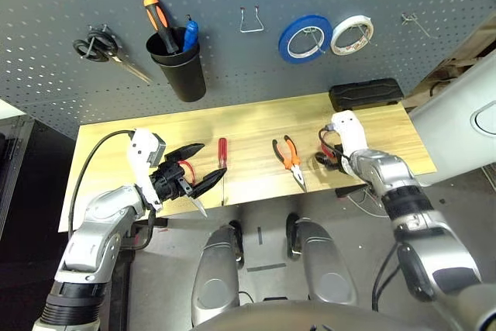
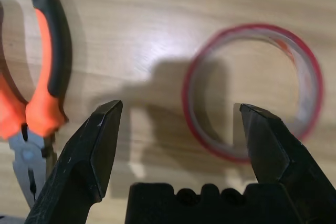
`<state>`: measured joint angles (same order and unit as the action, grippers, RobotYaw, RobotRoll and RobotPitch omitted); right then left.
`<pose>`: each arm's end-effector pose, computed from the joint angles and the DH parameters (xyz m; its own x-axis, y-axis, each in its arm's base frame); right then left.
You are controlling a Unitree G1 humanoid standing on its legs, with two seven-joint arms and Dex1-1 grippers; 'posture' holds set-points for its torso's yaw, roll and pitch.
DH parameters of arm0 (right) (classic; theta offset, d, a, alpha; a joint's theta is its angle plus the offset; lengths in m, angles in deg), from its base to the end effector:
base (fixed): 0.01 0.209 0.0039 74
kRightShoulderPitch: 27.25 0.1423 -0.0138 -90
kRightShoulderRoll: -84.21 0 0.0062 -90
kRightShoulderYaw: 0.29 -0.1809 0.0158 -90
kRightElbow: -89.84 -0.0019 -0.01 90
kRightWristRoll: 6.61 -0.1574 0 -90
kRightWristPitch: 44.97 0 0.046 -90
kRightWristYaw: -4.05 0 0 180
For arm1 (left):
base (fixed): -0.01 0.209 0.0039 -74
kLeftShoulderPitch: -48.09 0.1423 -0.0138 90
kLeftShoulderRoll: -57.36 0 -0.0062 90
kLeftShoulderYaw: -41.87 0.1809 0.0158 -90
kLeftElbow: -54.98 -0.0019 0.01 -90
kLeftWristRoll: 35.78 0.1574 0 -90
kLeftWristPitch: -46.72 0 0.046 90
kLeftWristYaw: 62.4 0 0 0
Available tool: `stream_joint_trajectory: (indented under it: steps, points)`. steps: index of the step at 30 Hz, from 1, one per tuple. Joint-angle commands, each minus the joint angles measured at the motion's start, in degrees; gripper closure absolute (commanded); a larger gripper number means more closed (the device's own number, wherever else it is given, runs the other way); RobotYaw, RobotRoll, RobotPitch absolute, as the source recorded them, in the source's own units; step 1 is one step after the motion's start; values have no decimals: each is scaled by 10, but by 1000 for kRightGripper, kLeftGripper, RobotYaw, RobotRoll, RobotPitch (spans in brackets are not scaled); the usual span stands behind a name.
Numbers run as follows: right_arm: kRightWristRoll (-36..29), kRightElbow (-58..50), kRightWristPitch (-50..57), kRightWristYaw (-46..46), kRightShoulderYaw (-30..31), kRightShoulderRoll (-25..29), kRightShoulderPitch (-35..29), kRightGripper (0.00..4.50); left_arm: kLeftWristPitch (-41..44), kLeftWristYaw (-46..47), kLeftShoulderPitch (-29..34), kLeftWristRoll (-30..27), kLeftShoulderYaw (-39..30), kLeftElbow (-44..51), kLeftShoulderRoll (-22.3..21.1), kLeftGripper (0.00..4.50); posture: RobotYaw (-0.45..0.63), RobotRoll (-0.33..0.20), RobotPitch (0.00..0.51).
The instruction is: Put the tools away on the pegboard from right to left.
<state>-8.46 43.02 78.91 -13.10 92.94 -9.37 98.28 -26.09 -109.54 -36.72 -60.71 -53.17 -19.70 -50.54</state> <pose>0.3185 -0.1739 0.0403 0.6892 0.1964 -0.6974 -0.2943 0.9555 -0.0217 0.2050 0.2467 0.1049 0.6600 -0.7240 -0.2008 0.7431 0.6683 0.0329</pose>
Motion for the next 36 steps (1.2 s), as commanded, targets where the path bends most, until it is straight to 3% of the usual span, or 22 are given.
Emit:
stream_joint_trajectory:
  steps: [1, 8, 13, 14, 19, 26, 36]
  points:
    - [17, 92, -44, 11, 4, -13, 12, 0, -8, -6, 16, 1, 0, 0, 0, 36, 35, 0, 249]
    - [31, 196, -110, 32, -4, -27, 46, 2390, -37, -6, 21, 16, -3, -27, 1, 0, 41, 0, 215]
    - [39, 169, -136, 44, -3, -15, 52, 4259, -72, 6, 8, 26, -11, -77, 13, 0, 25, 0, 159]
    - [39, 154, -135, 46, -3, -12, 48, 4466, -78, 9, 6, 29, -13, -85, 16, 0, 22, 0, 150]
    - [40, -3, -89, 51, -7, 7, -7, 4466, -104, 20, -15, 38, -14, -125, 33, 0, -1, 0, 95]
    - [45, -247, -33, 72, -17, 32, -97, 4466, -134, 30, -58, 52, -17, -193, 51, 0, -72, 0, 66]
    - [60, -376, -67, 103, -57, 79, -137, 4466, -159, 23, -100, 57, -27, -260, 49, 0, -100, 0, 54]
